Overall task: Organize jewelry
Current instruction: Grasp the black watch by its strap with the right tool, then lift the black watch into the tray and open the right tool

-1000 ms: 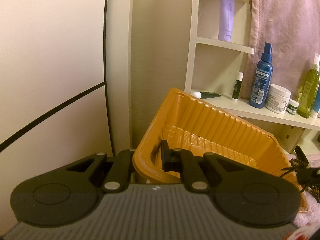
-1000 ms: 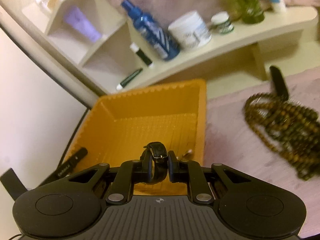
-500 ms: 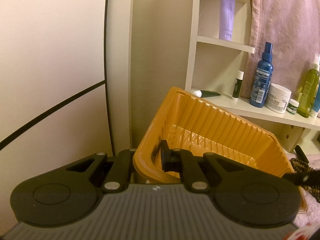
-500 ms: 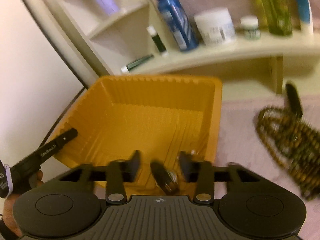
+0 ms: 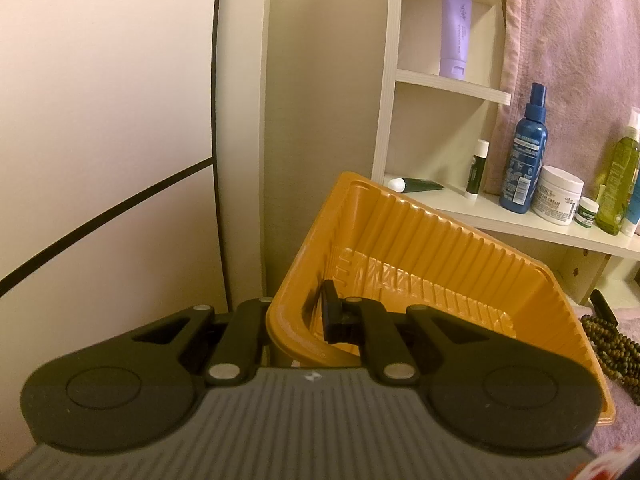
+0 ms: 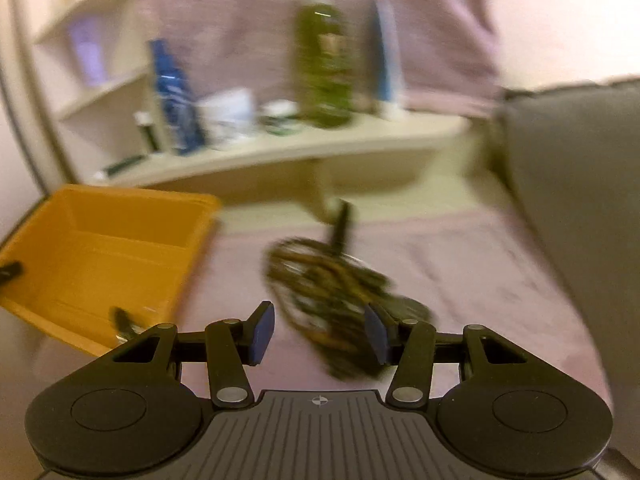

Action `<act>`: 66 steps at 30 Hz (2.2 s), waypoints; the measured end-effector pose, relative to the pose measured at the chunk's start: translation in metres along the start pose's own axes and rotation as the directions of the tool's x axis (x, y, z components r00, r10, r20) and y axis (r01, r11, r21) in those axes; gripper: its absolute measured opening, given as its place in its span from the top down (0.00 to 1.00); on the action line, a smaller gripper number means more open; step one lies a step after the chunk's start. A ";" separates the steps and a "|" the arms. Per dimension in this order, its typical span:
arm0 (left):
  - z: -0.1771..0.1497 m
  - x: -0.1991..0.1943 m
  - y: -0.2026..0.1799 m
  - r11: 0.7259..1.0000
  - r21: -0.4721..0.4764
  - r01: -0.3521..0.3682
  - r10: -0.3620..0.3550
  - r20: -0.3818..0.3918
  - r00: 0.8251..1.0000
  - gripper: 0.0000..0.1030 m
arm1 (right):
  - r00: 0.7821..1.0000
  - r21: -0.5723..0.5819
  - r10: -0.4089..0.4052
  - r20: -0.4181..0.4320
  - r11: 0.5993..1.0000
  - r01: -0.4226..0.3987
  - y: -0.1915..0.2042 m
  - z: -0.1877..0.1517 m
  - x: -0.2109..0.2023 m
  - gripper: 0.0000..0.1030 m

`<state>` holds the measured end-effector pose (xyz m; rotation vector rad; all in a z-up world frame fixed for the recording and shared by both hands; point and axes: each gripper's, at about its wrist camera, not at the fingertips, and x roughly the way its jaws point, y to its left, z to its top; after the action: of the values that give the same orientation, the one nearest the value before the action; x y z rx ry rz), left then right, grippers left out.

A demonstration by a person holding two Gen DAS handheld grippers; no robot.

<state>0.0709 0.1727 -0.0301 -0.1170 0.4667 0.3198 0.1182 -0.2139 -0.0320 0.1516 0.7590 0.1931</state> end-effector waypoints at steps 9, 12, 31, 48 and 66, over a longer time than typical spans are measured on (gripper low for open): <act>0.001 0.001 -0.001 1.000 0.011 -0.001 0.001 -0.001 1.000 0.91 | 0.997 0.015 -0.071 -0.036 0.997 0.071 -0.010 -0.014 0.018 0.51; 0.002 0.001 -0.001 1.000 0.013 0.000 0.000 0.000 1.000 0.91 | 0.996 0.005 -0.085 -0.038 0.996 0.086 -0.010 -0.014 0.028 0.52; 0.002 0.002 0.001 1.000 0.013 0.001 -0.001 -0.003 1.000 0.91 | 0.994 0.077 -0.080 -0.078 0.993 0.086 -0.082 -0.013 0.010 0.64; 0.002 0.002 0.002 1.000 0.020 0.002 -0.002 -0.007 1.000 0.91 | 0.997 0.021 -0.069 -0.029 0.997 0.070 -0.071 -0.002 0.045 0.57; 0.001 0.002 0.002 1.000 0.018 0.004 -0.004 -0.007 1.000 0.91 | 0.994 -0.030 -0.085 0.068 0.996 0.087 -0.054 -0.005 0.028 0.64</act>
<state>0.0727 0.1758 -0.0299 -0.1014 0.4760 0.3114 0.1411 -0.2600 -0.0648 0.0936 0.6941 0.1180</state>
